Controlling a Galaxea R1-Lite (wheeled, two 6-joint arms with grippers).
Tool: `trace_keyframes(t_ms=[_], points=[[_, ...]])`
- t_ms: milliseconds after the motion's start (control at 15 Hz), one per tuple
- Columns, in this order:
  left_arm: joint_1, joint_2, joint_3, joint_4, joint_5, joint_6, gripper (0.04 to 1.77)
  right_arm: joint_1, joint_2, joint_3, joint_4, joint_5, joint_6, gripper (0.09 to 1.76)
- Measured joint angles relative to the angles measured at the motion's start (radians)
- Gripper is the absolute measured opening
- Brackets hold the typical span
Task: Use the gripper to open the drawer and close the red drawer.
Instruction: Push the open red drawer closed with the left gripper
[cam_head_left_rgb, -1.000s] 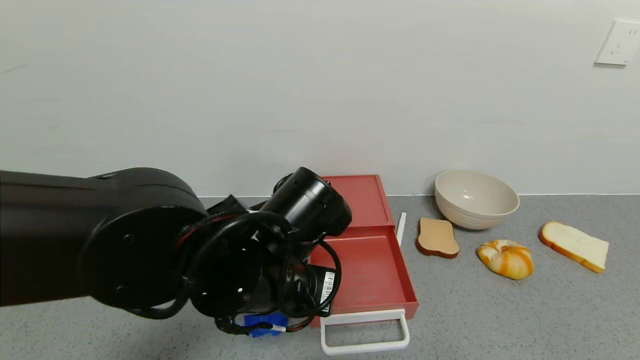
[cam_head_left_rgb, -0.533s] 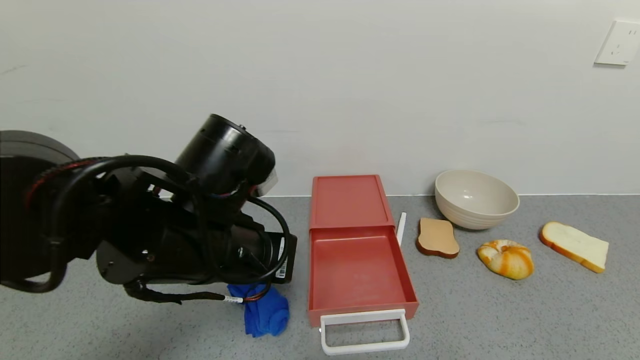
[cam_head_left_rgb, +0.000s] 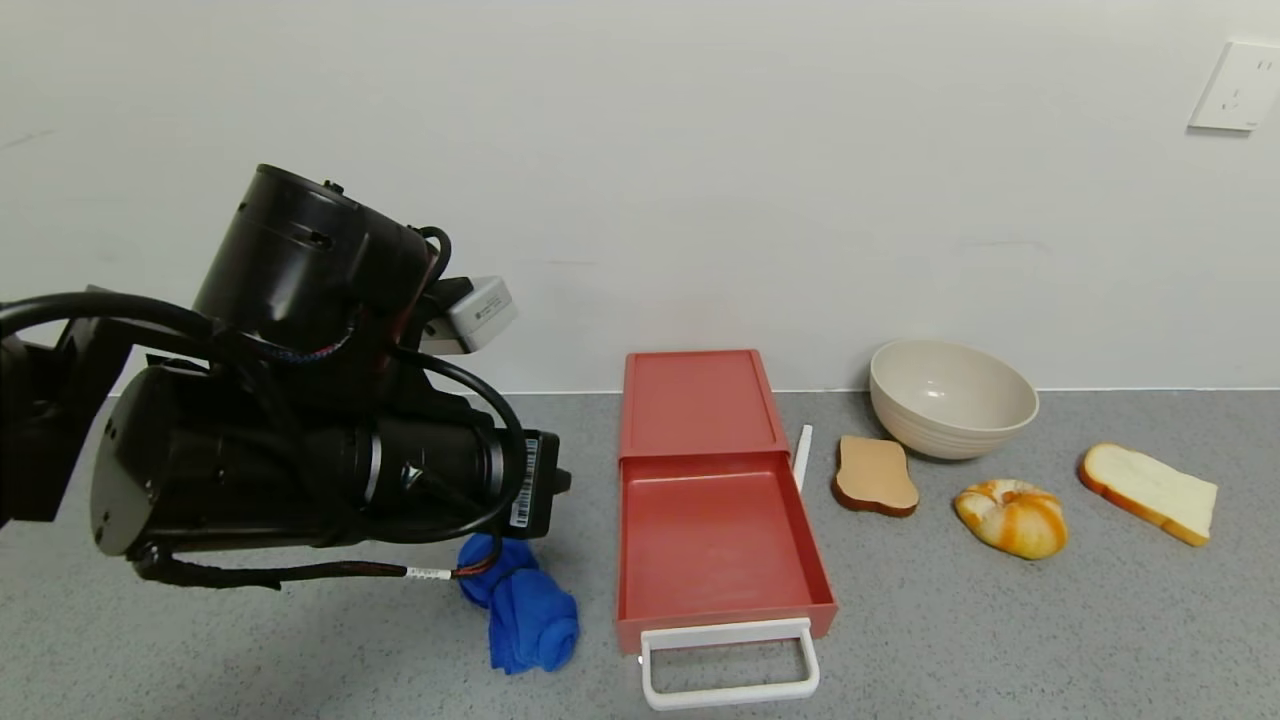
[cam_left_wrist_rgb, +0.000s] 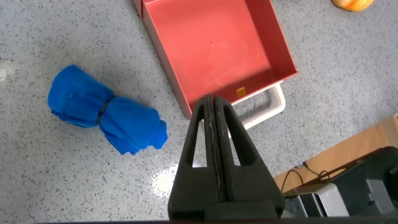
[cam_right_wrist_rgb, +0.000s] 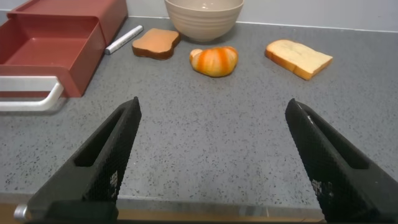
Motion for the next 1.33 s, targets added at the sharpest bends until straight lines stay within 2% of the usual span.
trace_keyframes(t_ms=[600,867,1133,1333], points=[[-0.012,0.009,0.004,0.0,-0.005,-0.011,0.11,0.0,0.0,0.0,0.0,0.0,0.0,1.71],[-0.064,0.052,-0.014,0.002,0.024,-0.126,0.11,0.0,0.0,0.0,0.0,-0.001,0.0,1.71],[-0.147,0.129,-0.036,0.021,0.115,-0.243,0.11,0.0,0.0,0.0,0.0,0.0,0.0,1.71],[-0.205,0.185,-0.063,0.081,0.128,-0.33,0.11,0.0,0.0,0.0,0.0,0.0,0.0,1.71]])
